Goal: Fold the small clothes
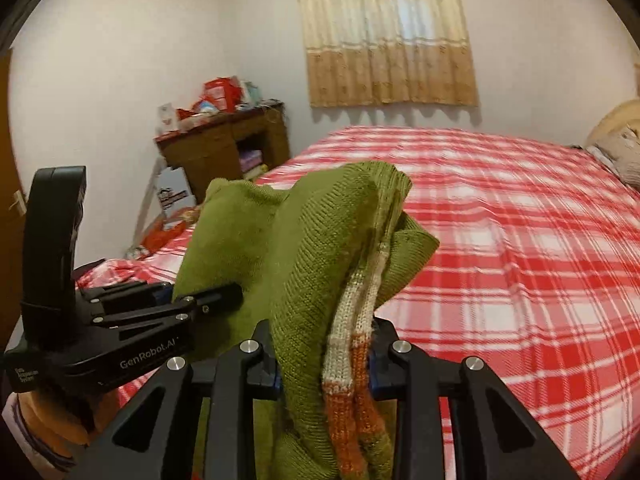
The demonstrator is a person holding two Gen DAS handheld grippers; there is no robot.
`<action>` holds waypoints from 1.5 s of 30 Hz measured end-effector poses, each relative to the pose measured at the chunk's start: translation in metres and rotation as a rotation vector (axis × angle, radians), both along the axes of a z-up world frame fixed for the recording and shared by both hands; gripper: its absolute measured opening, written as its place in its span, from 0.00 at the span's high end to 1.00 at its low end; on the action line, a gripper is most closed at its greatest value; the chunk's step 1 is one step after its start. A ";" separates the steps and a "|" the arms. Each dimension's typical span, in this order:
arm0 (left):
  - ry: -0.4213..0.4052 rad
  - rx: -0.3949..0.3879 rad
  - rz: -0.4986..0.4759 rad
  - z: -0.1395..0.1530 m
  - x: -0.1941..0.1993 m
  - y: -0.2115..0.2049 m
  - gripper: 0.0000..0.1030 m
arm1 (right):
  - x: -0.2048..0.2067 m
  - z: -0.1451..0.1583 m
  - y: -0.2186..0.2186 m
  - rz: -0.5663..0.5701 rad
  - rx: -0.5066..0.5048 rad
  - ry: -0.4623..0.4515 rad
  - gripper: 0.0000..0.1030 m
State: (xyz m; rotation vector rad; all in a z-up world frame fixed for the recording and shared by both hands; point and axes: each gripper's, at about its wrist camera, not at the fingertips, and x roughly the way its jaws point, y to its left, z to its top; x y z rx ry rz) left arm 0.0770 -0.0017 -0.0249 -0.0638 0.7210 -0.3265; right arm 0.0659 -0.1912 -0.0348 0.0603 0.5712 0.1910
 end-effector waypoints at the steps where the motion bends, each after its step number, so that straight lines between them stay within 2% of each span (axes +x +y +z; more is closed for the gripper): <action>1: -0.003 0.003 0.015 0.000 -0.002 0.007 0.78 | 0.002 0.001 0.007 0.017 -0.001 -0.003 0.72; 10: -0.027 0.011 0.193 0.007 -0.008 0.083 0.79 | 0.029 0.005 0.088 0.211 0.051 -0.008 0.73; 16: -0.083 0.078 0.321 0.018 -0.008 0.128 0.79 | 0.061 0.005 0.143 0.338 0.147 -0.016 0.73; 19: -0.096 0.099 0.391 0.019 0.005 0.152 0.79 | 0.082 -0.001 0.168 0.389 0.180 -0.014 0.73; 23: -0.087 0.102 0.421 0.004 0.034 0.173 0.81 | 0.117 -0.020 0.194 0.394 0.142 -0.037 0.73; 27: -0.081 0.130 0.429 -0.031 0.064 0.182 0.82 | 0.161 -0.051 0.199 0.348 0.100 0.004 0.74; 32: -0.002 0.150 0.472 -0.063 0.095 0.187 0.82 | 0.198 -0.088 0.187 0.279 0.018 0.080 0.74; 35: 0.076 0.091 0.521 -0.078 0.105 0.205 0.77 | 0.222 -0.103 0.177 0.245 0.099 0.163 0.74; 38: 0.129 0.077 0.539 -0.086 0.108 0.209 0.74 | 0.240 -0.111 0.177 0.225 0.102 0.249 0.73; 42: 0.130 0.163 0.547 -0.087 0.109 0.195 0.72 | 0.259 -0.124 0.161 0.216 0.226 0.332 0.69; 45: 0.119 0.212 0.549 -0.087 0.106 0.190 0.71 | 0.254 -0.122 0.153 0.219 0.279 0.348 0.68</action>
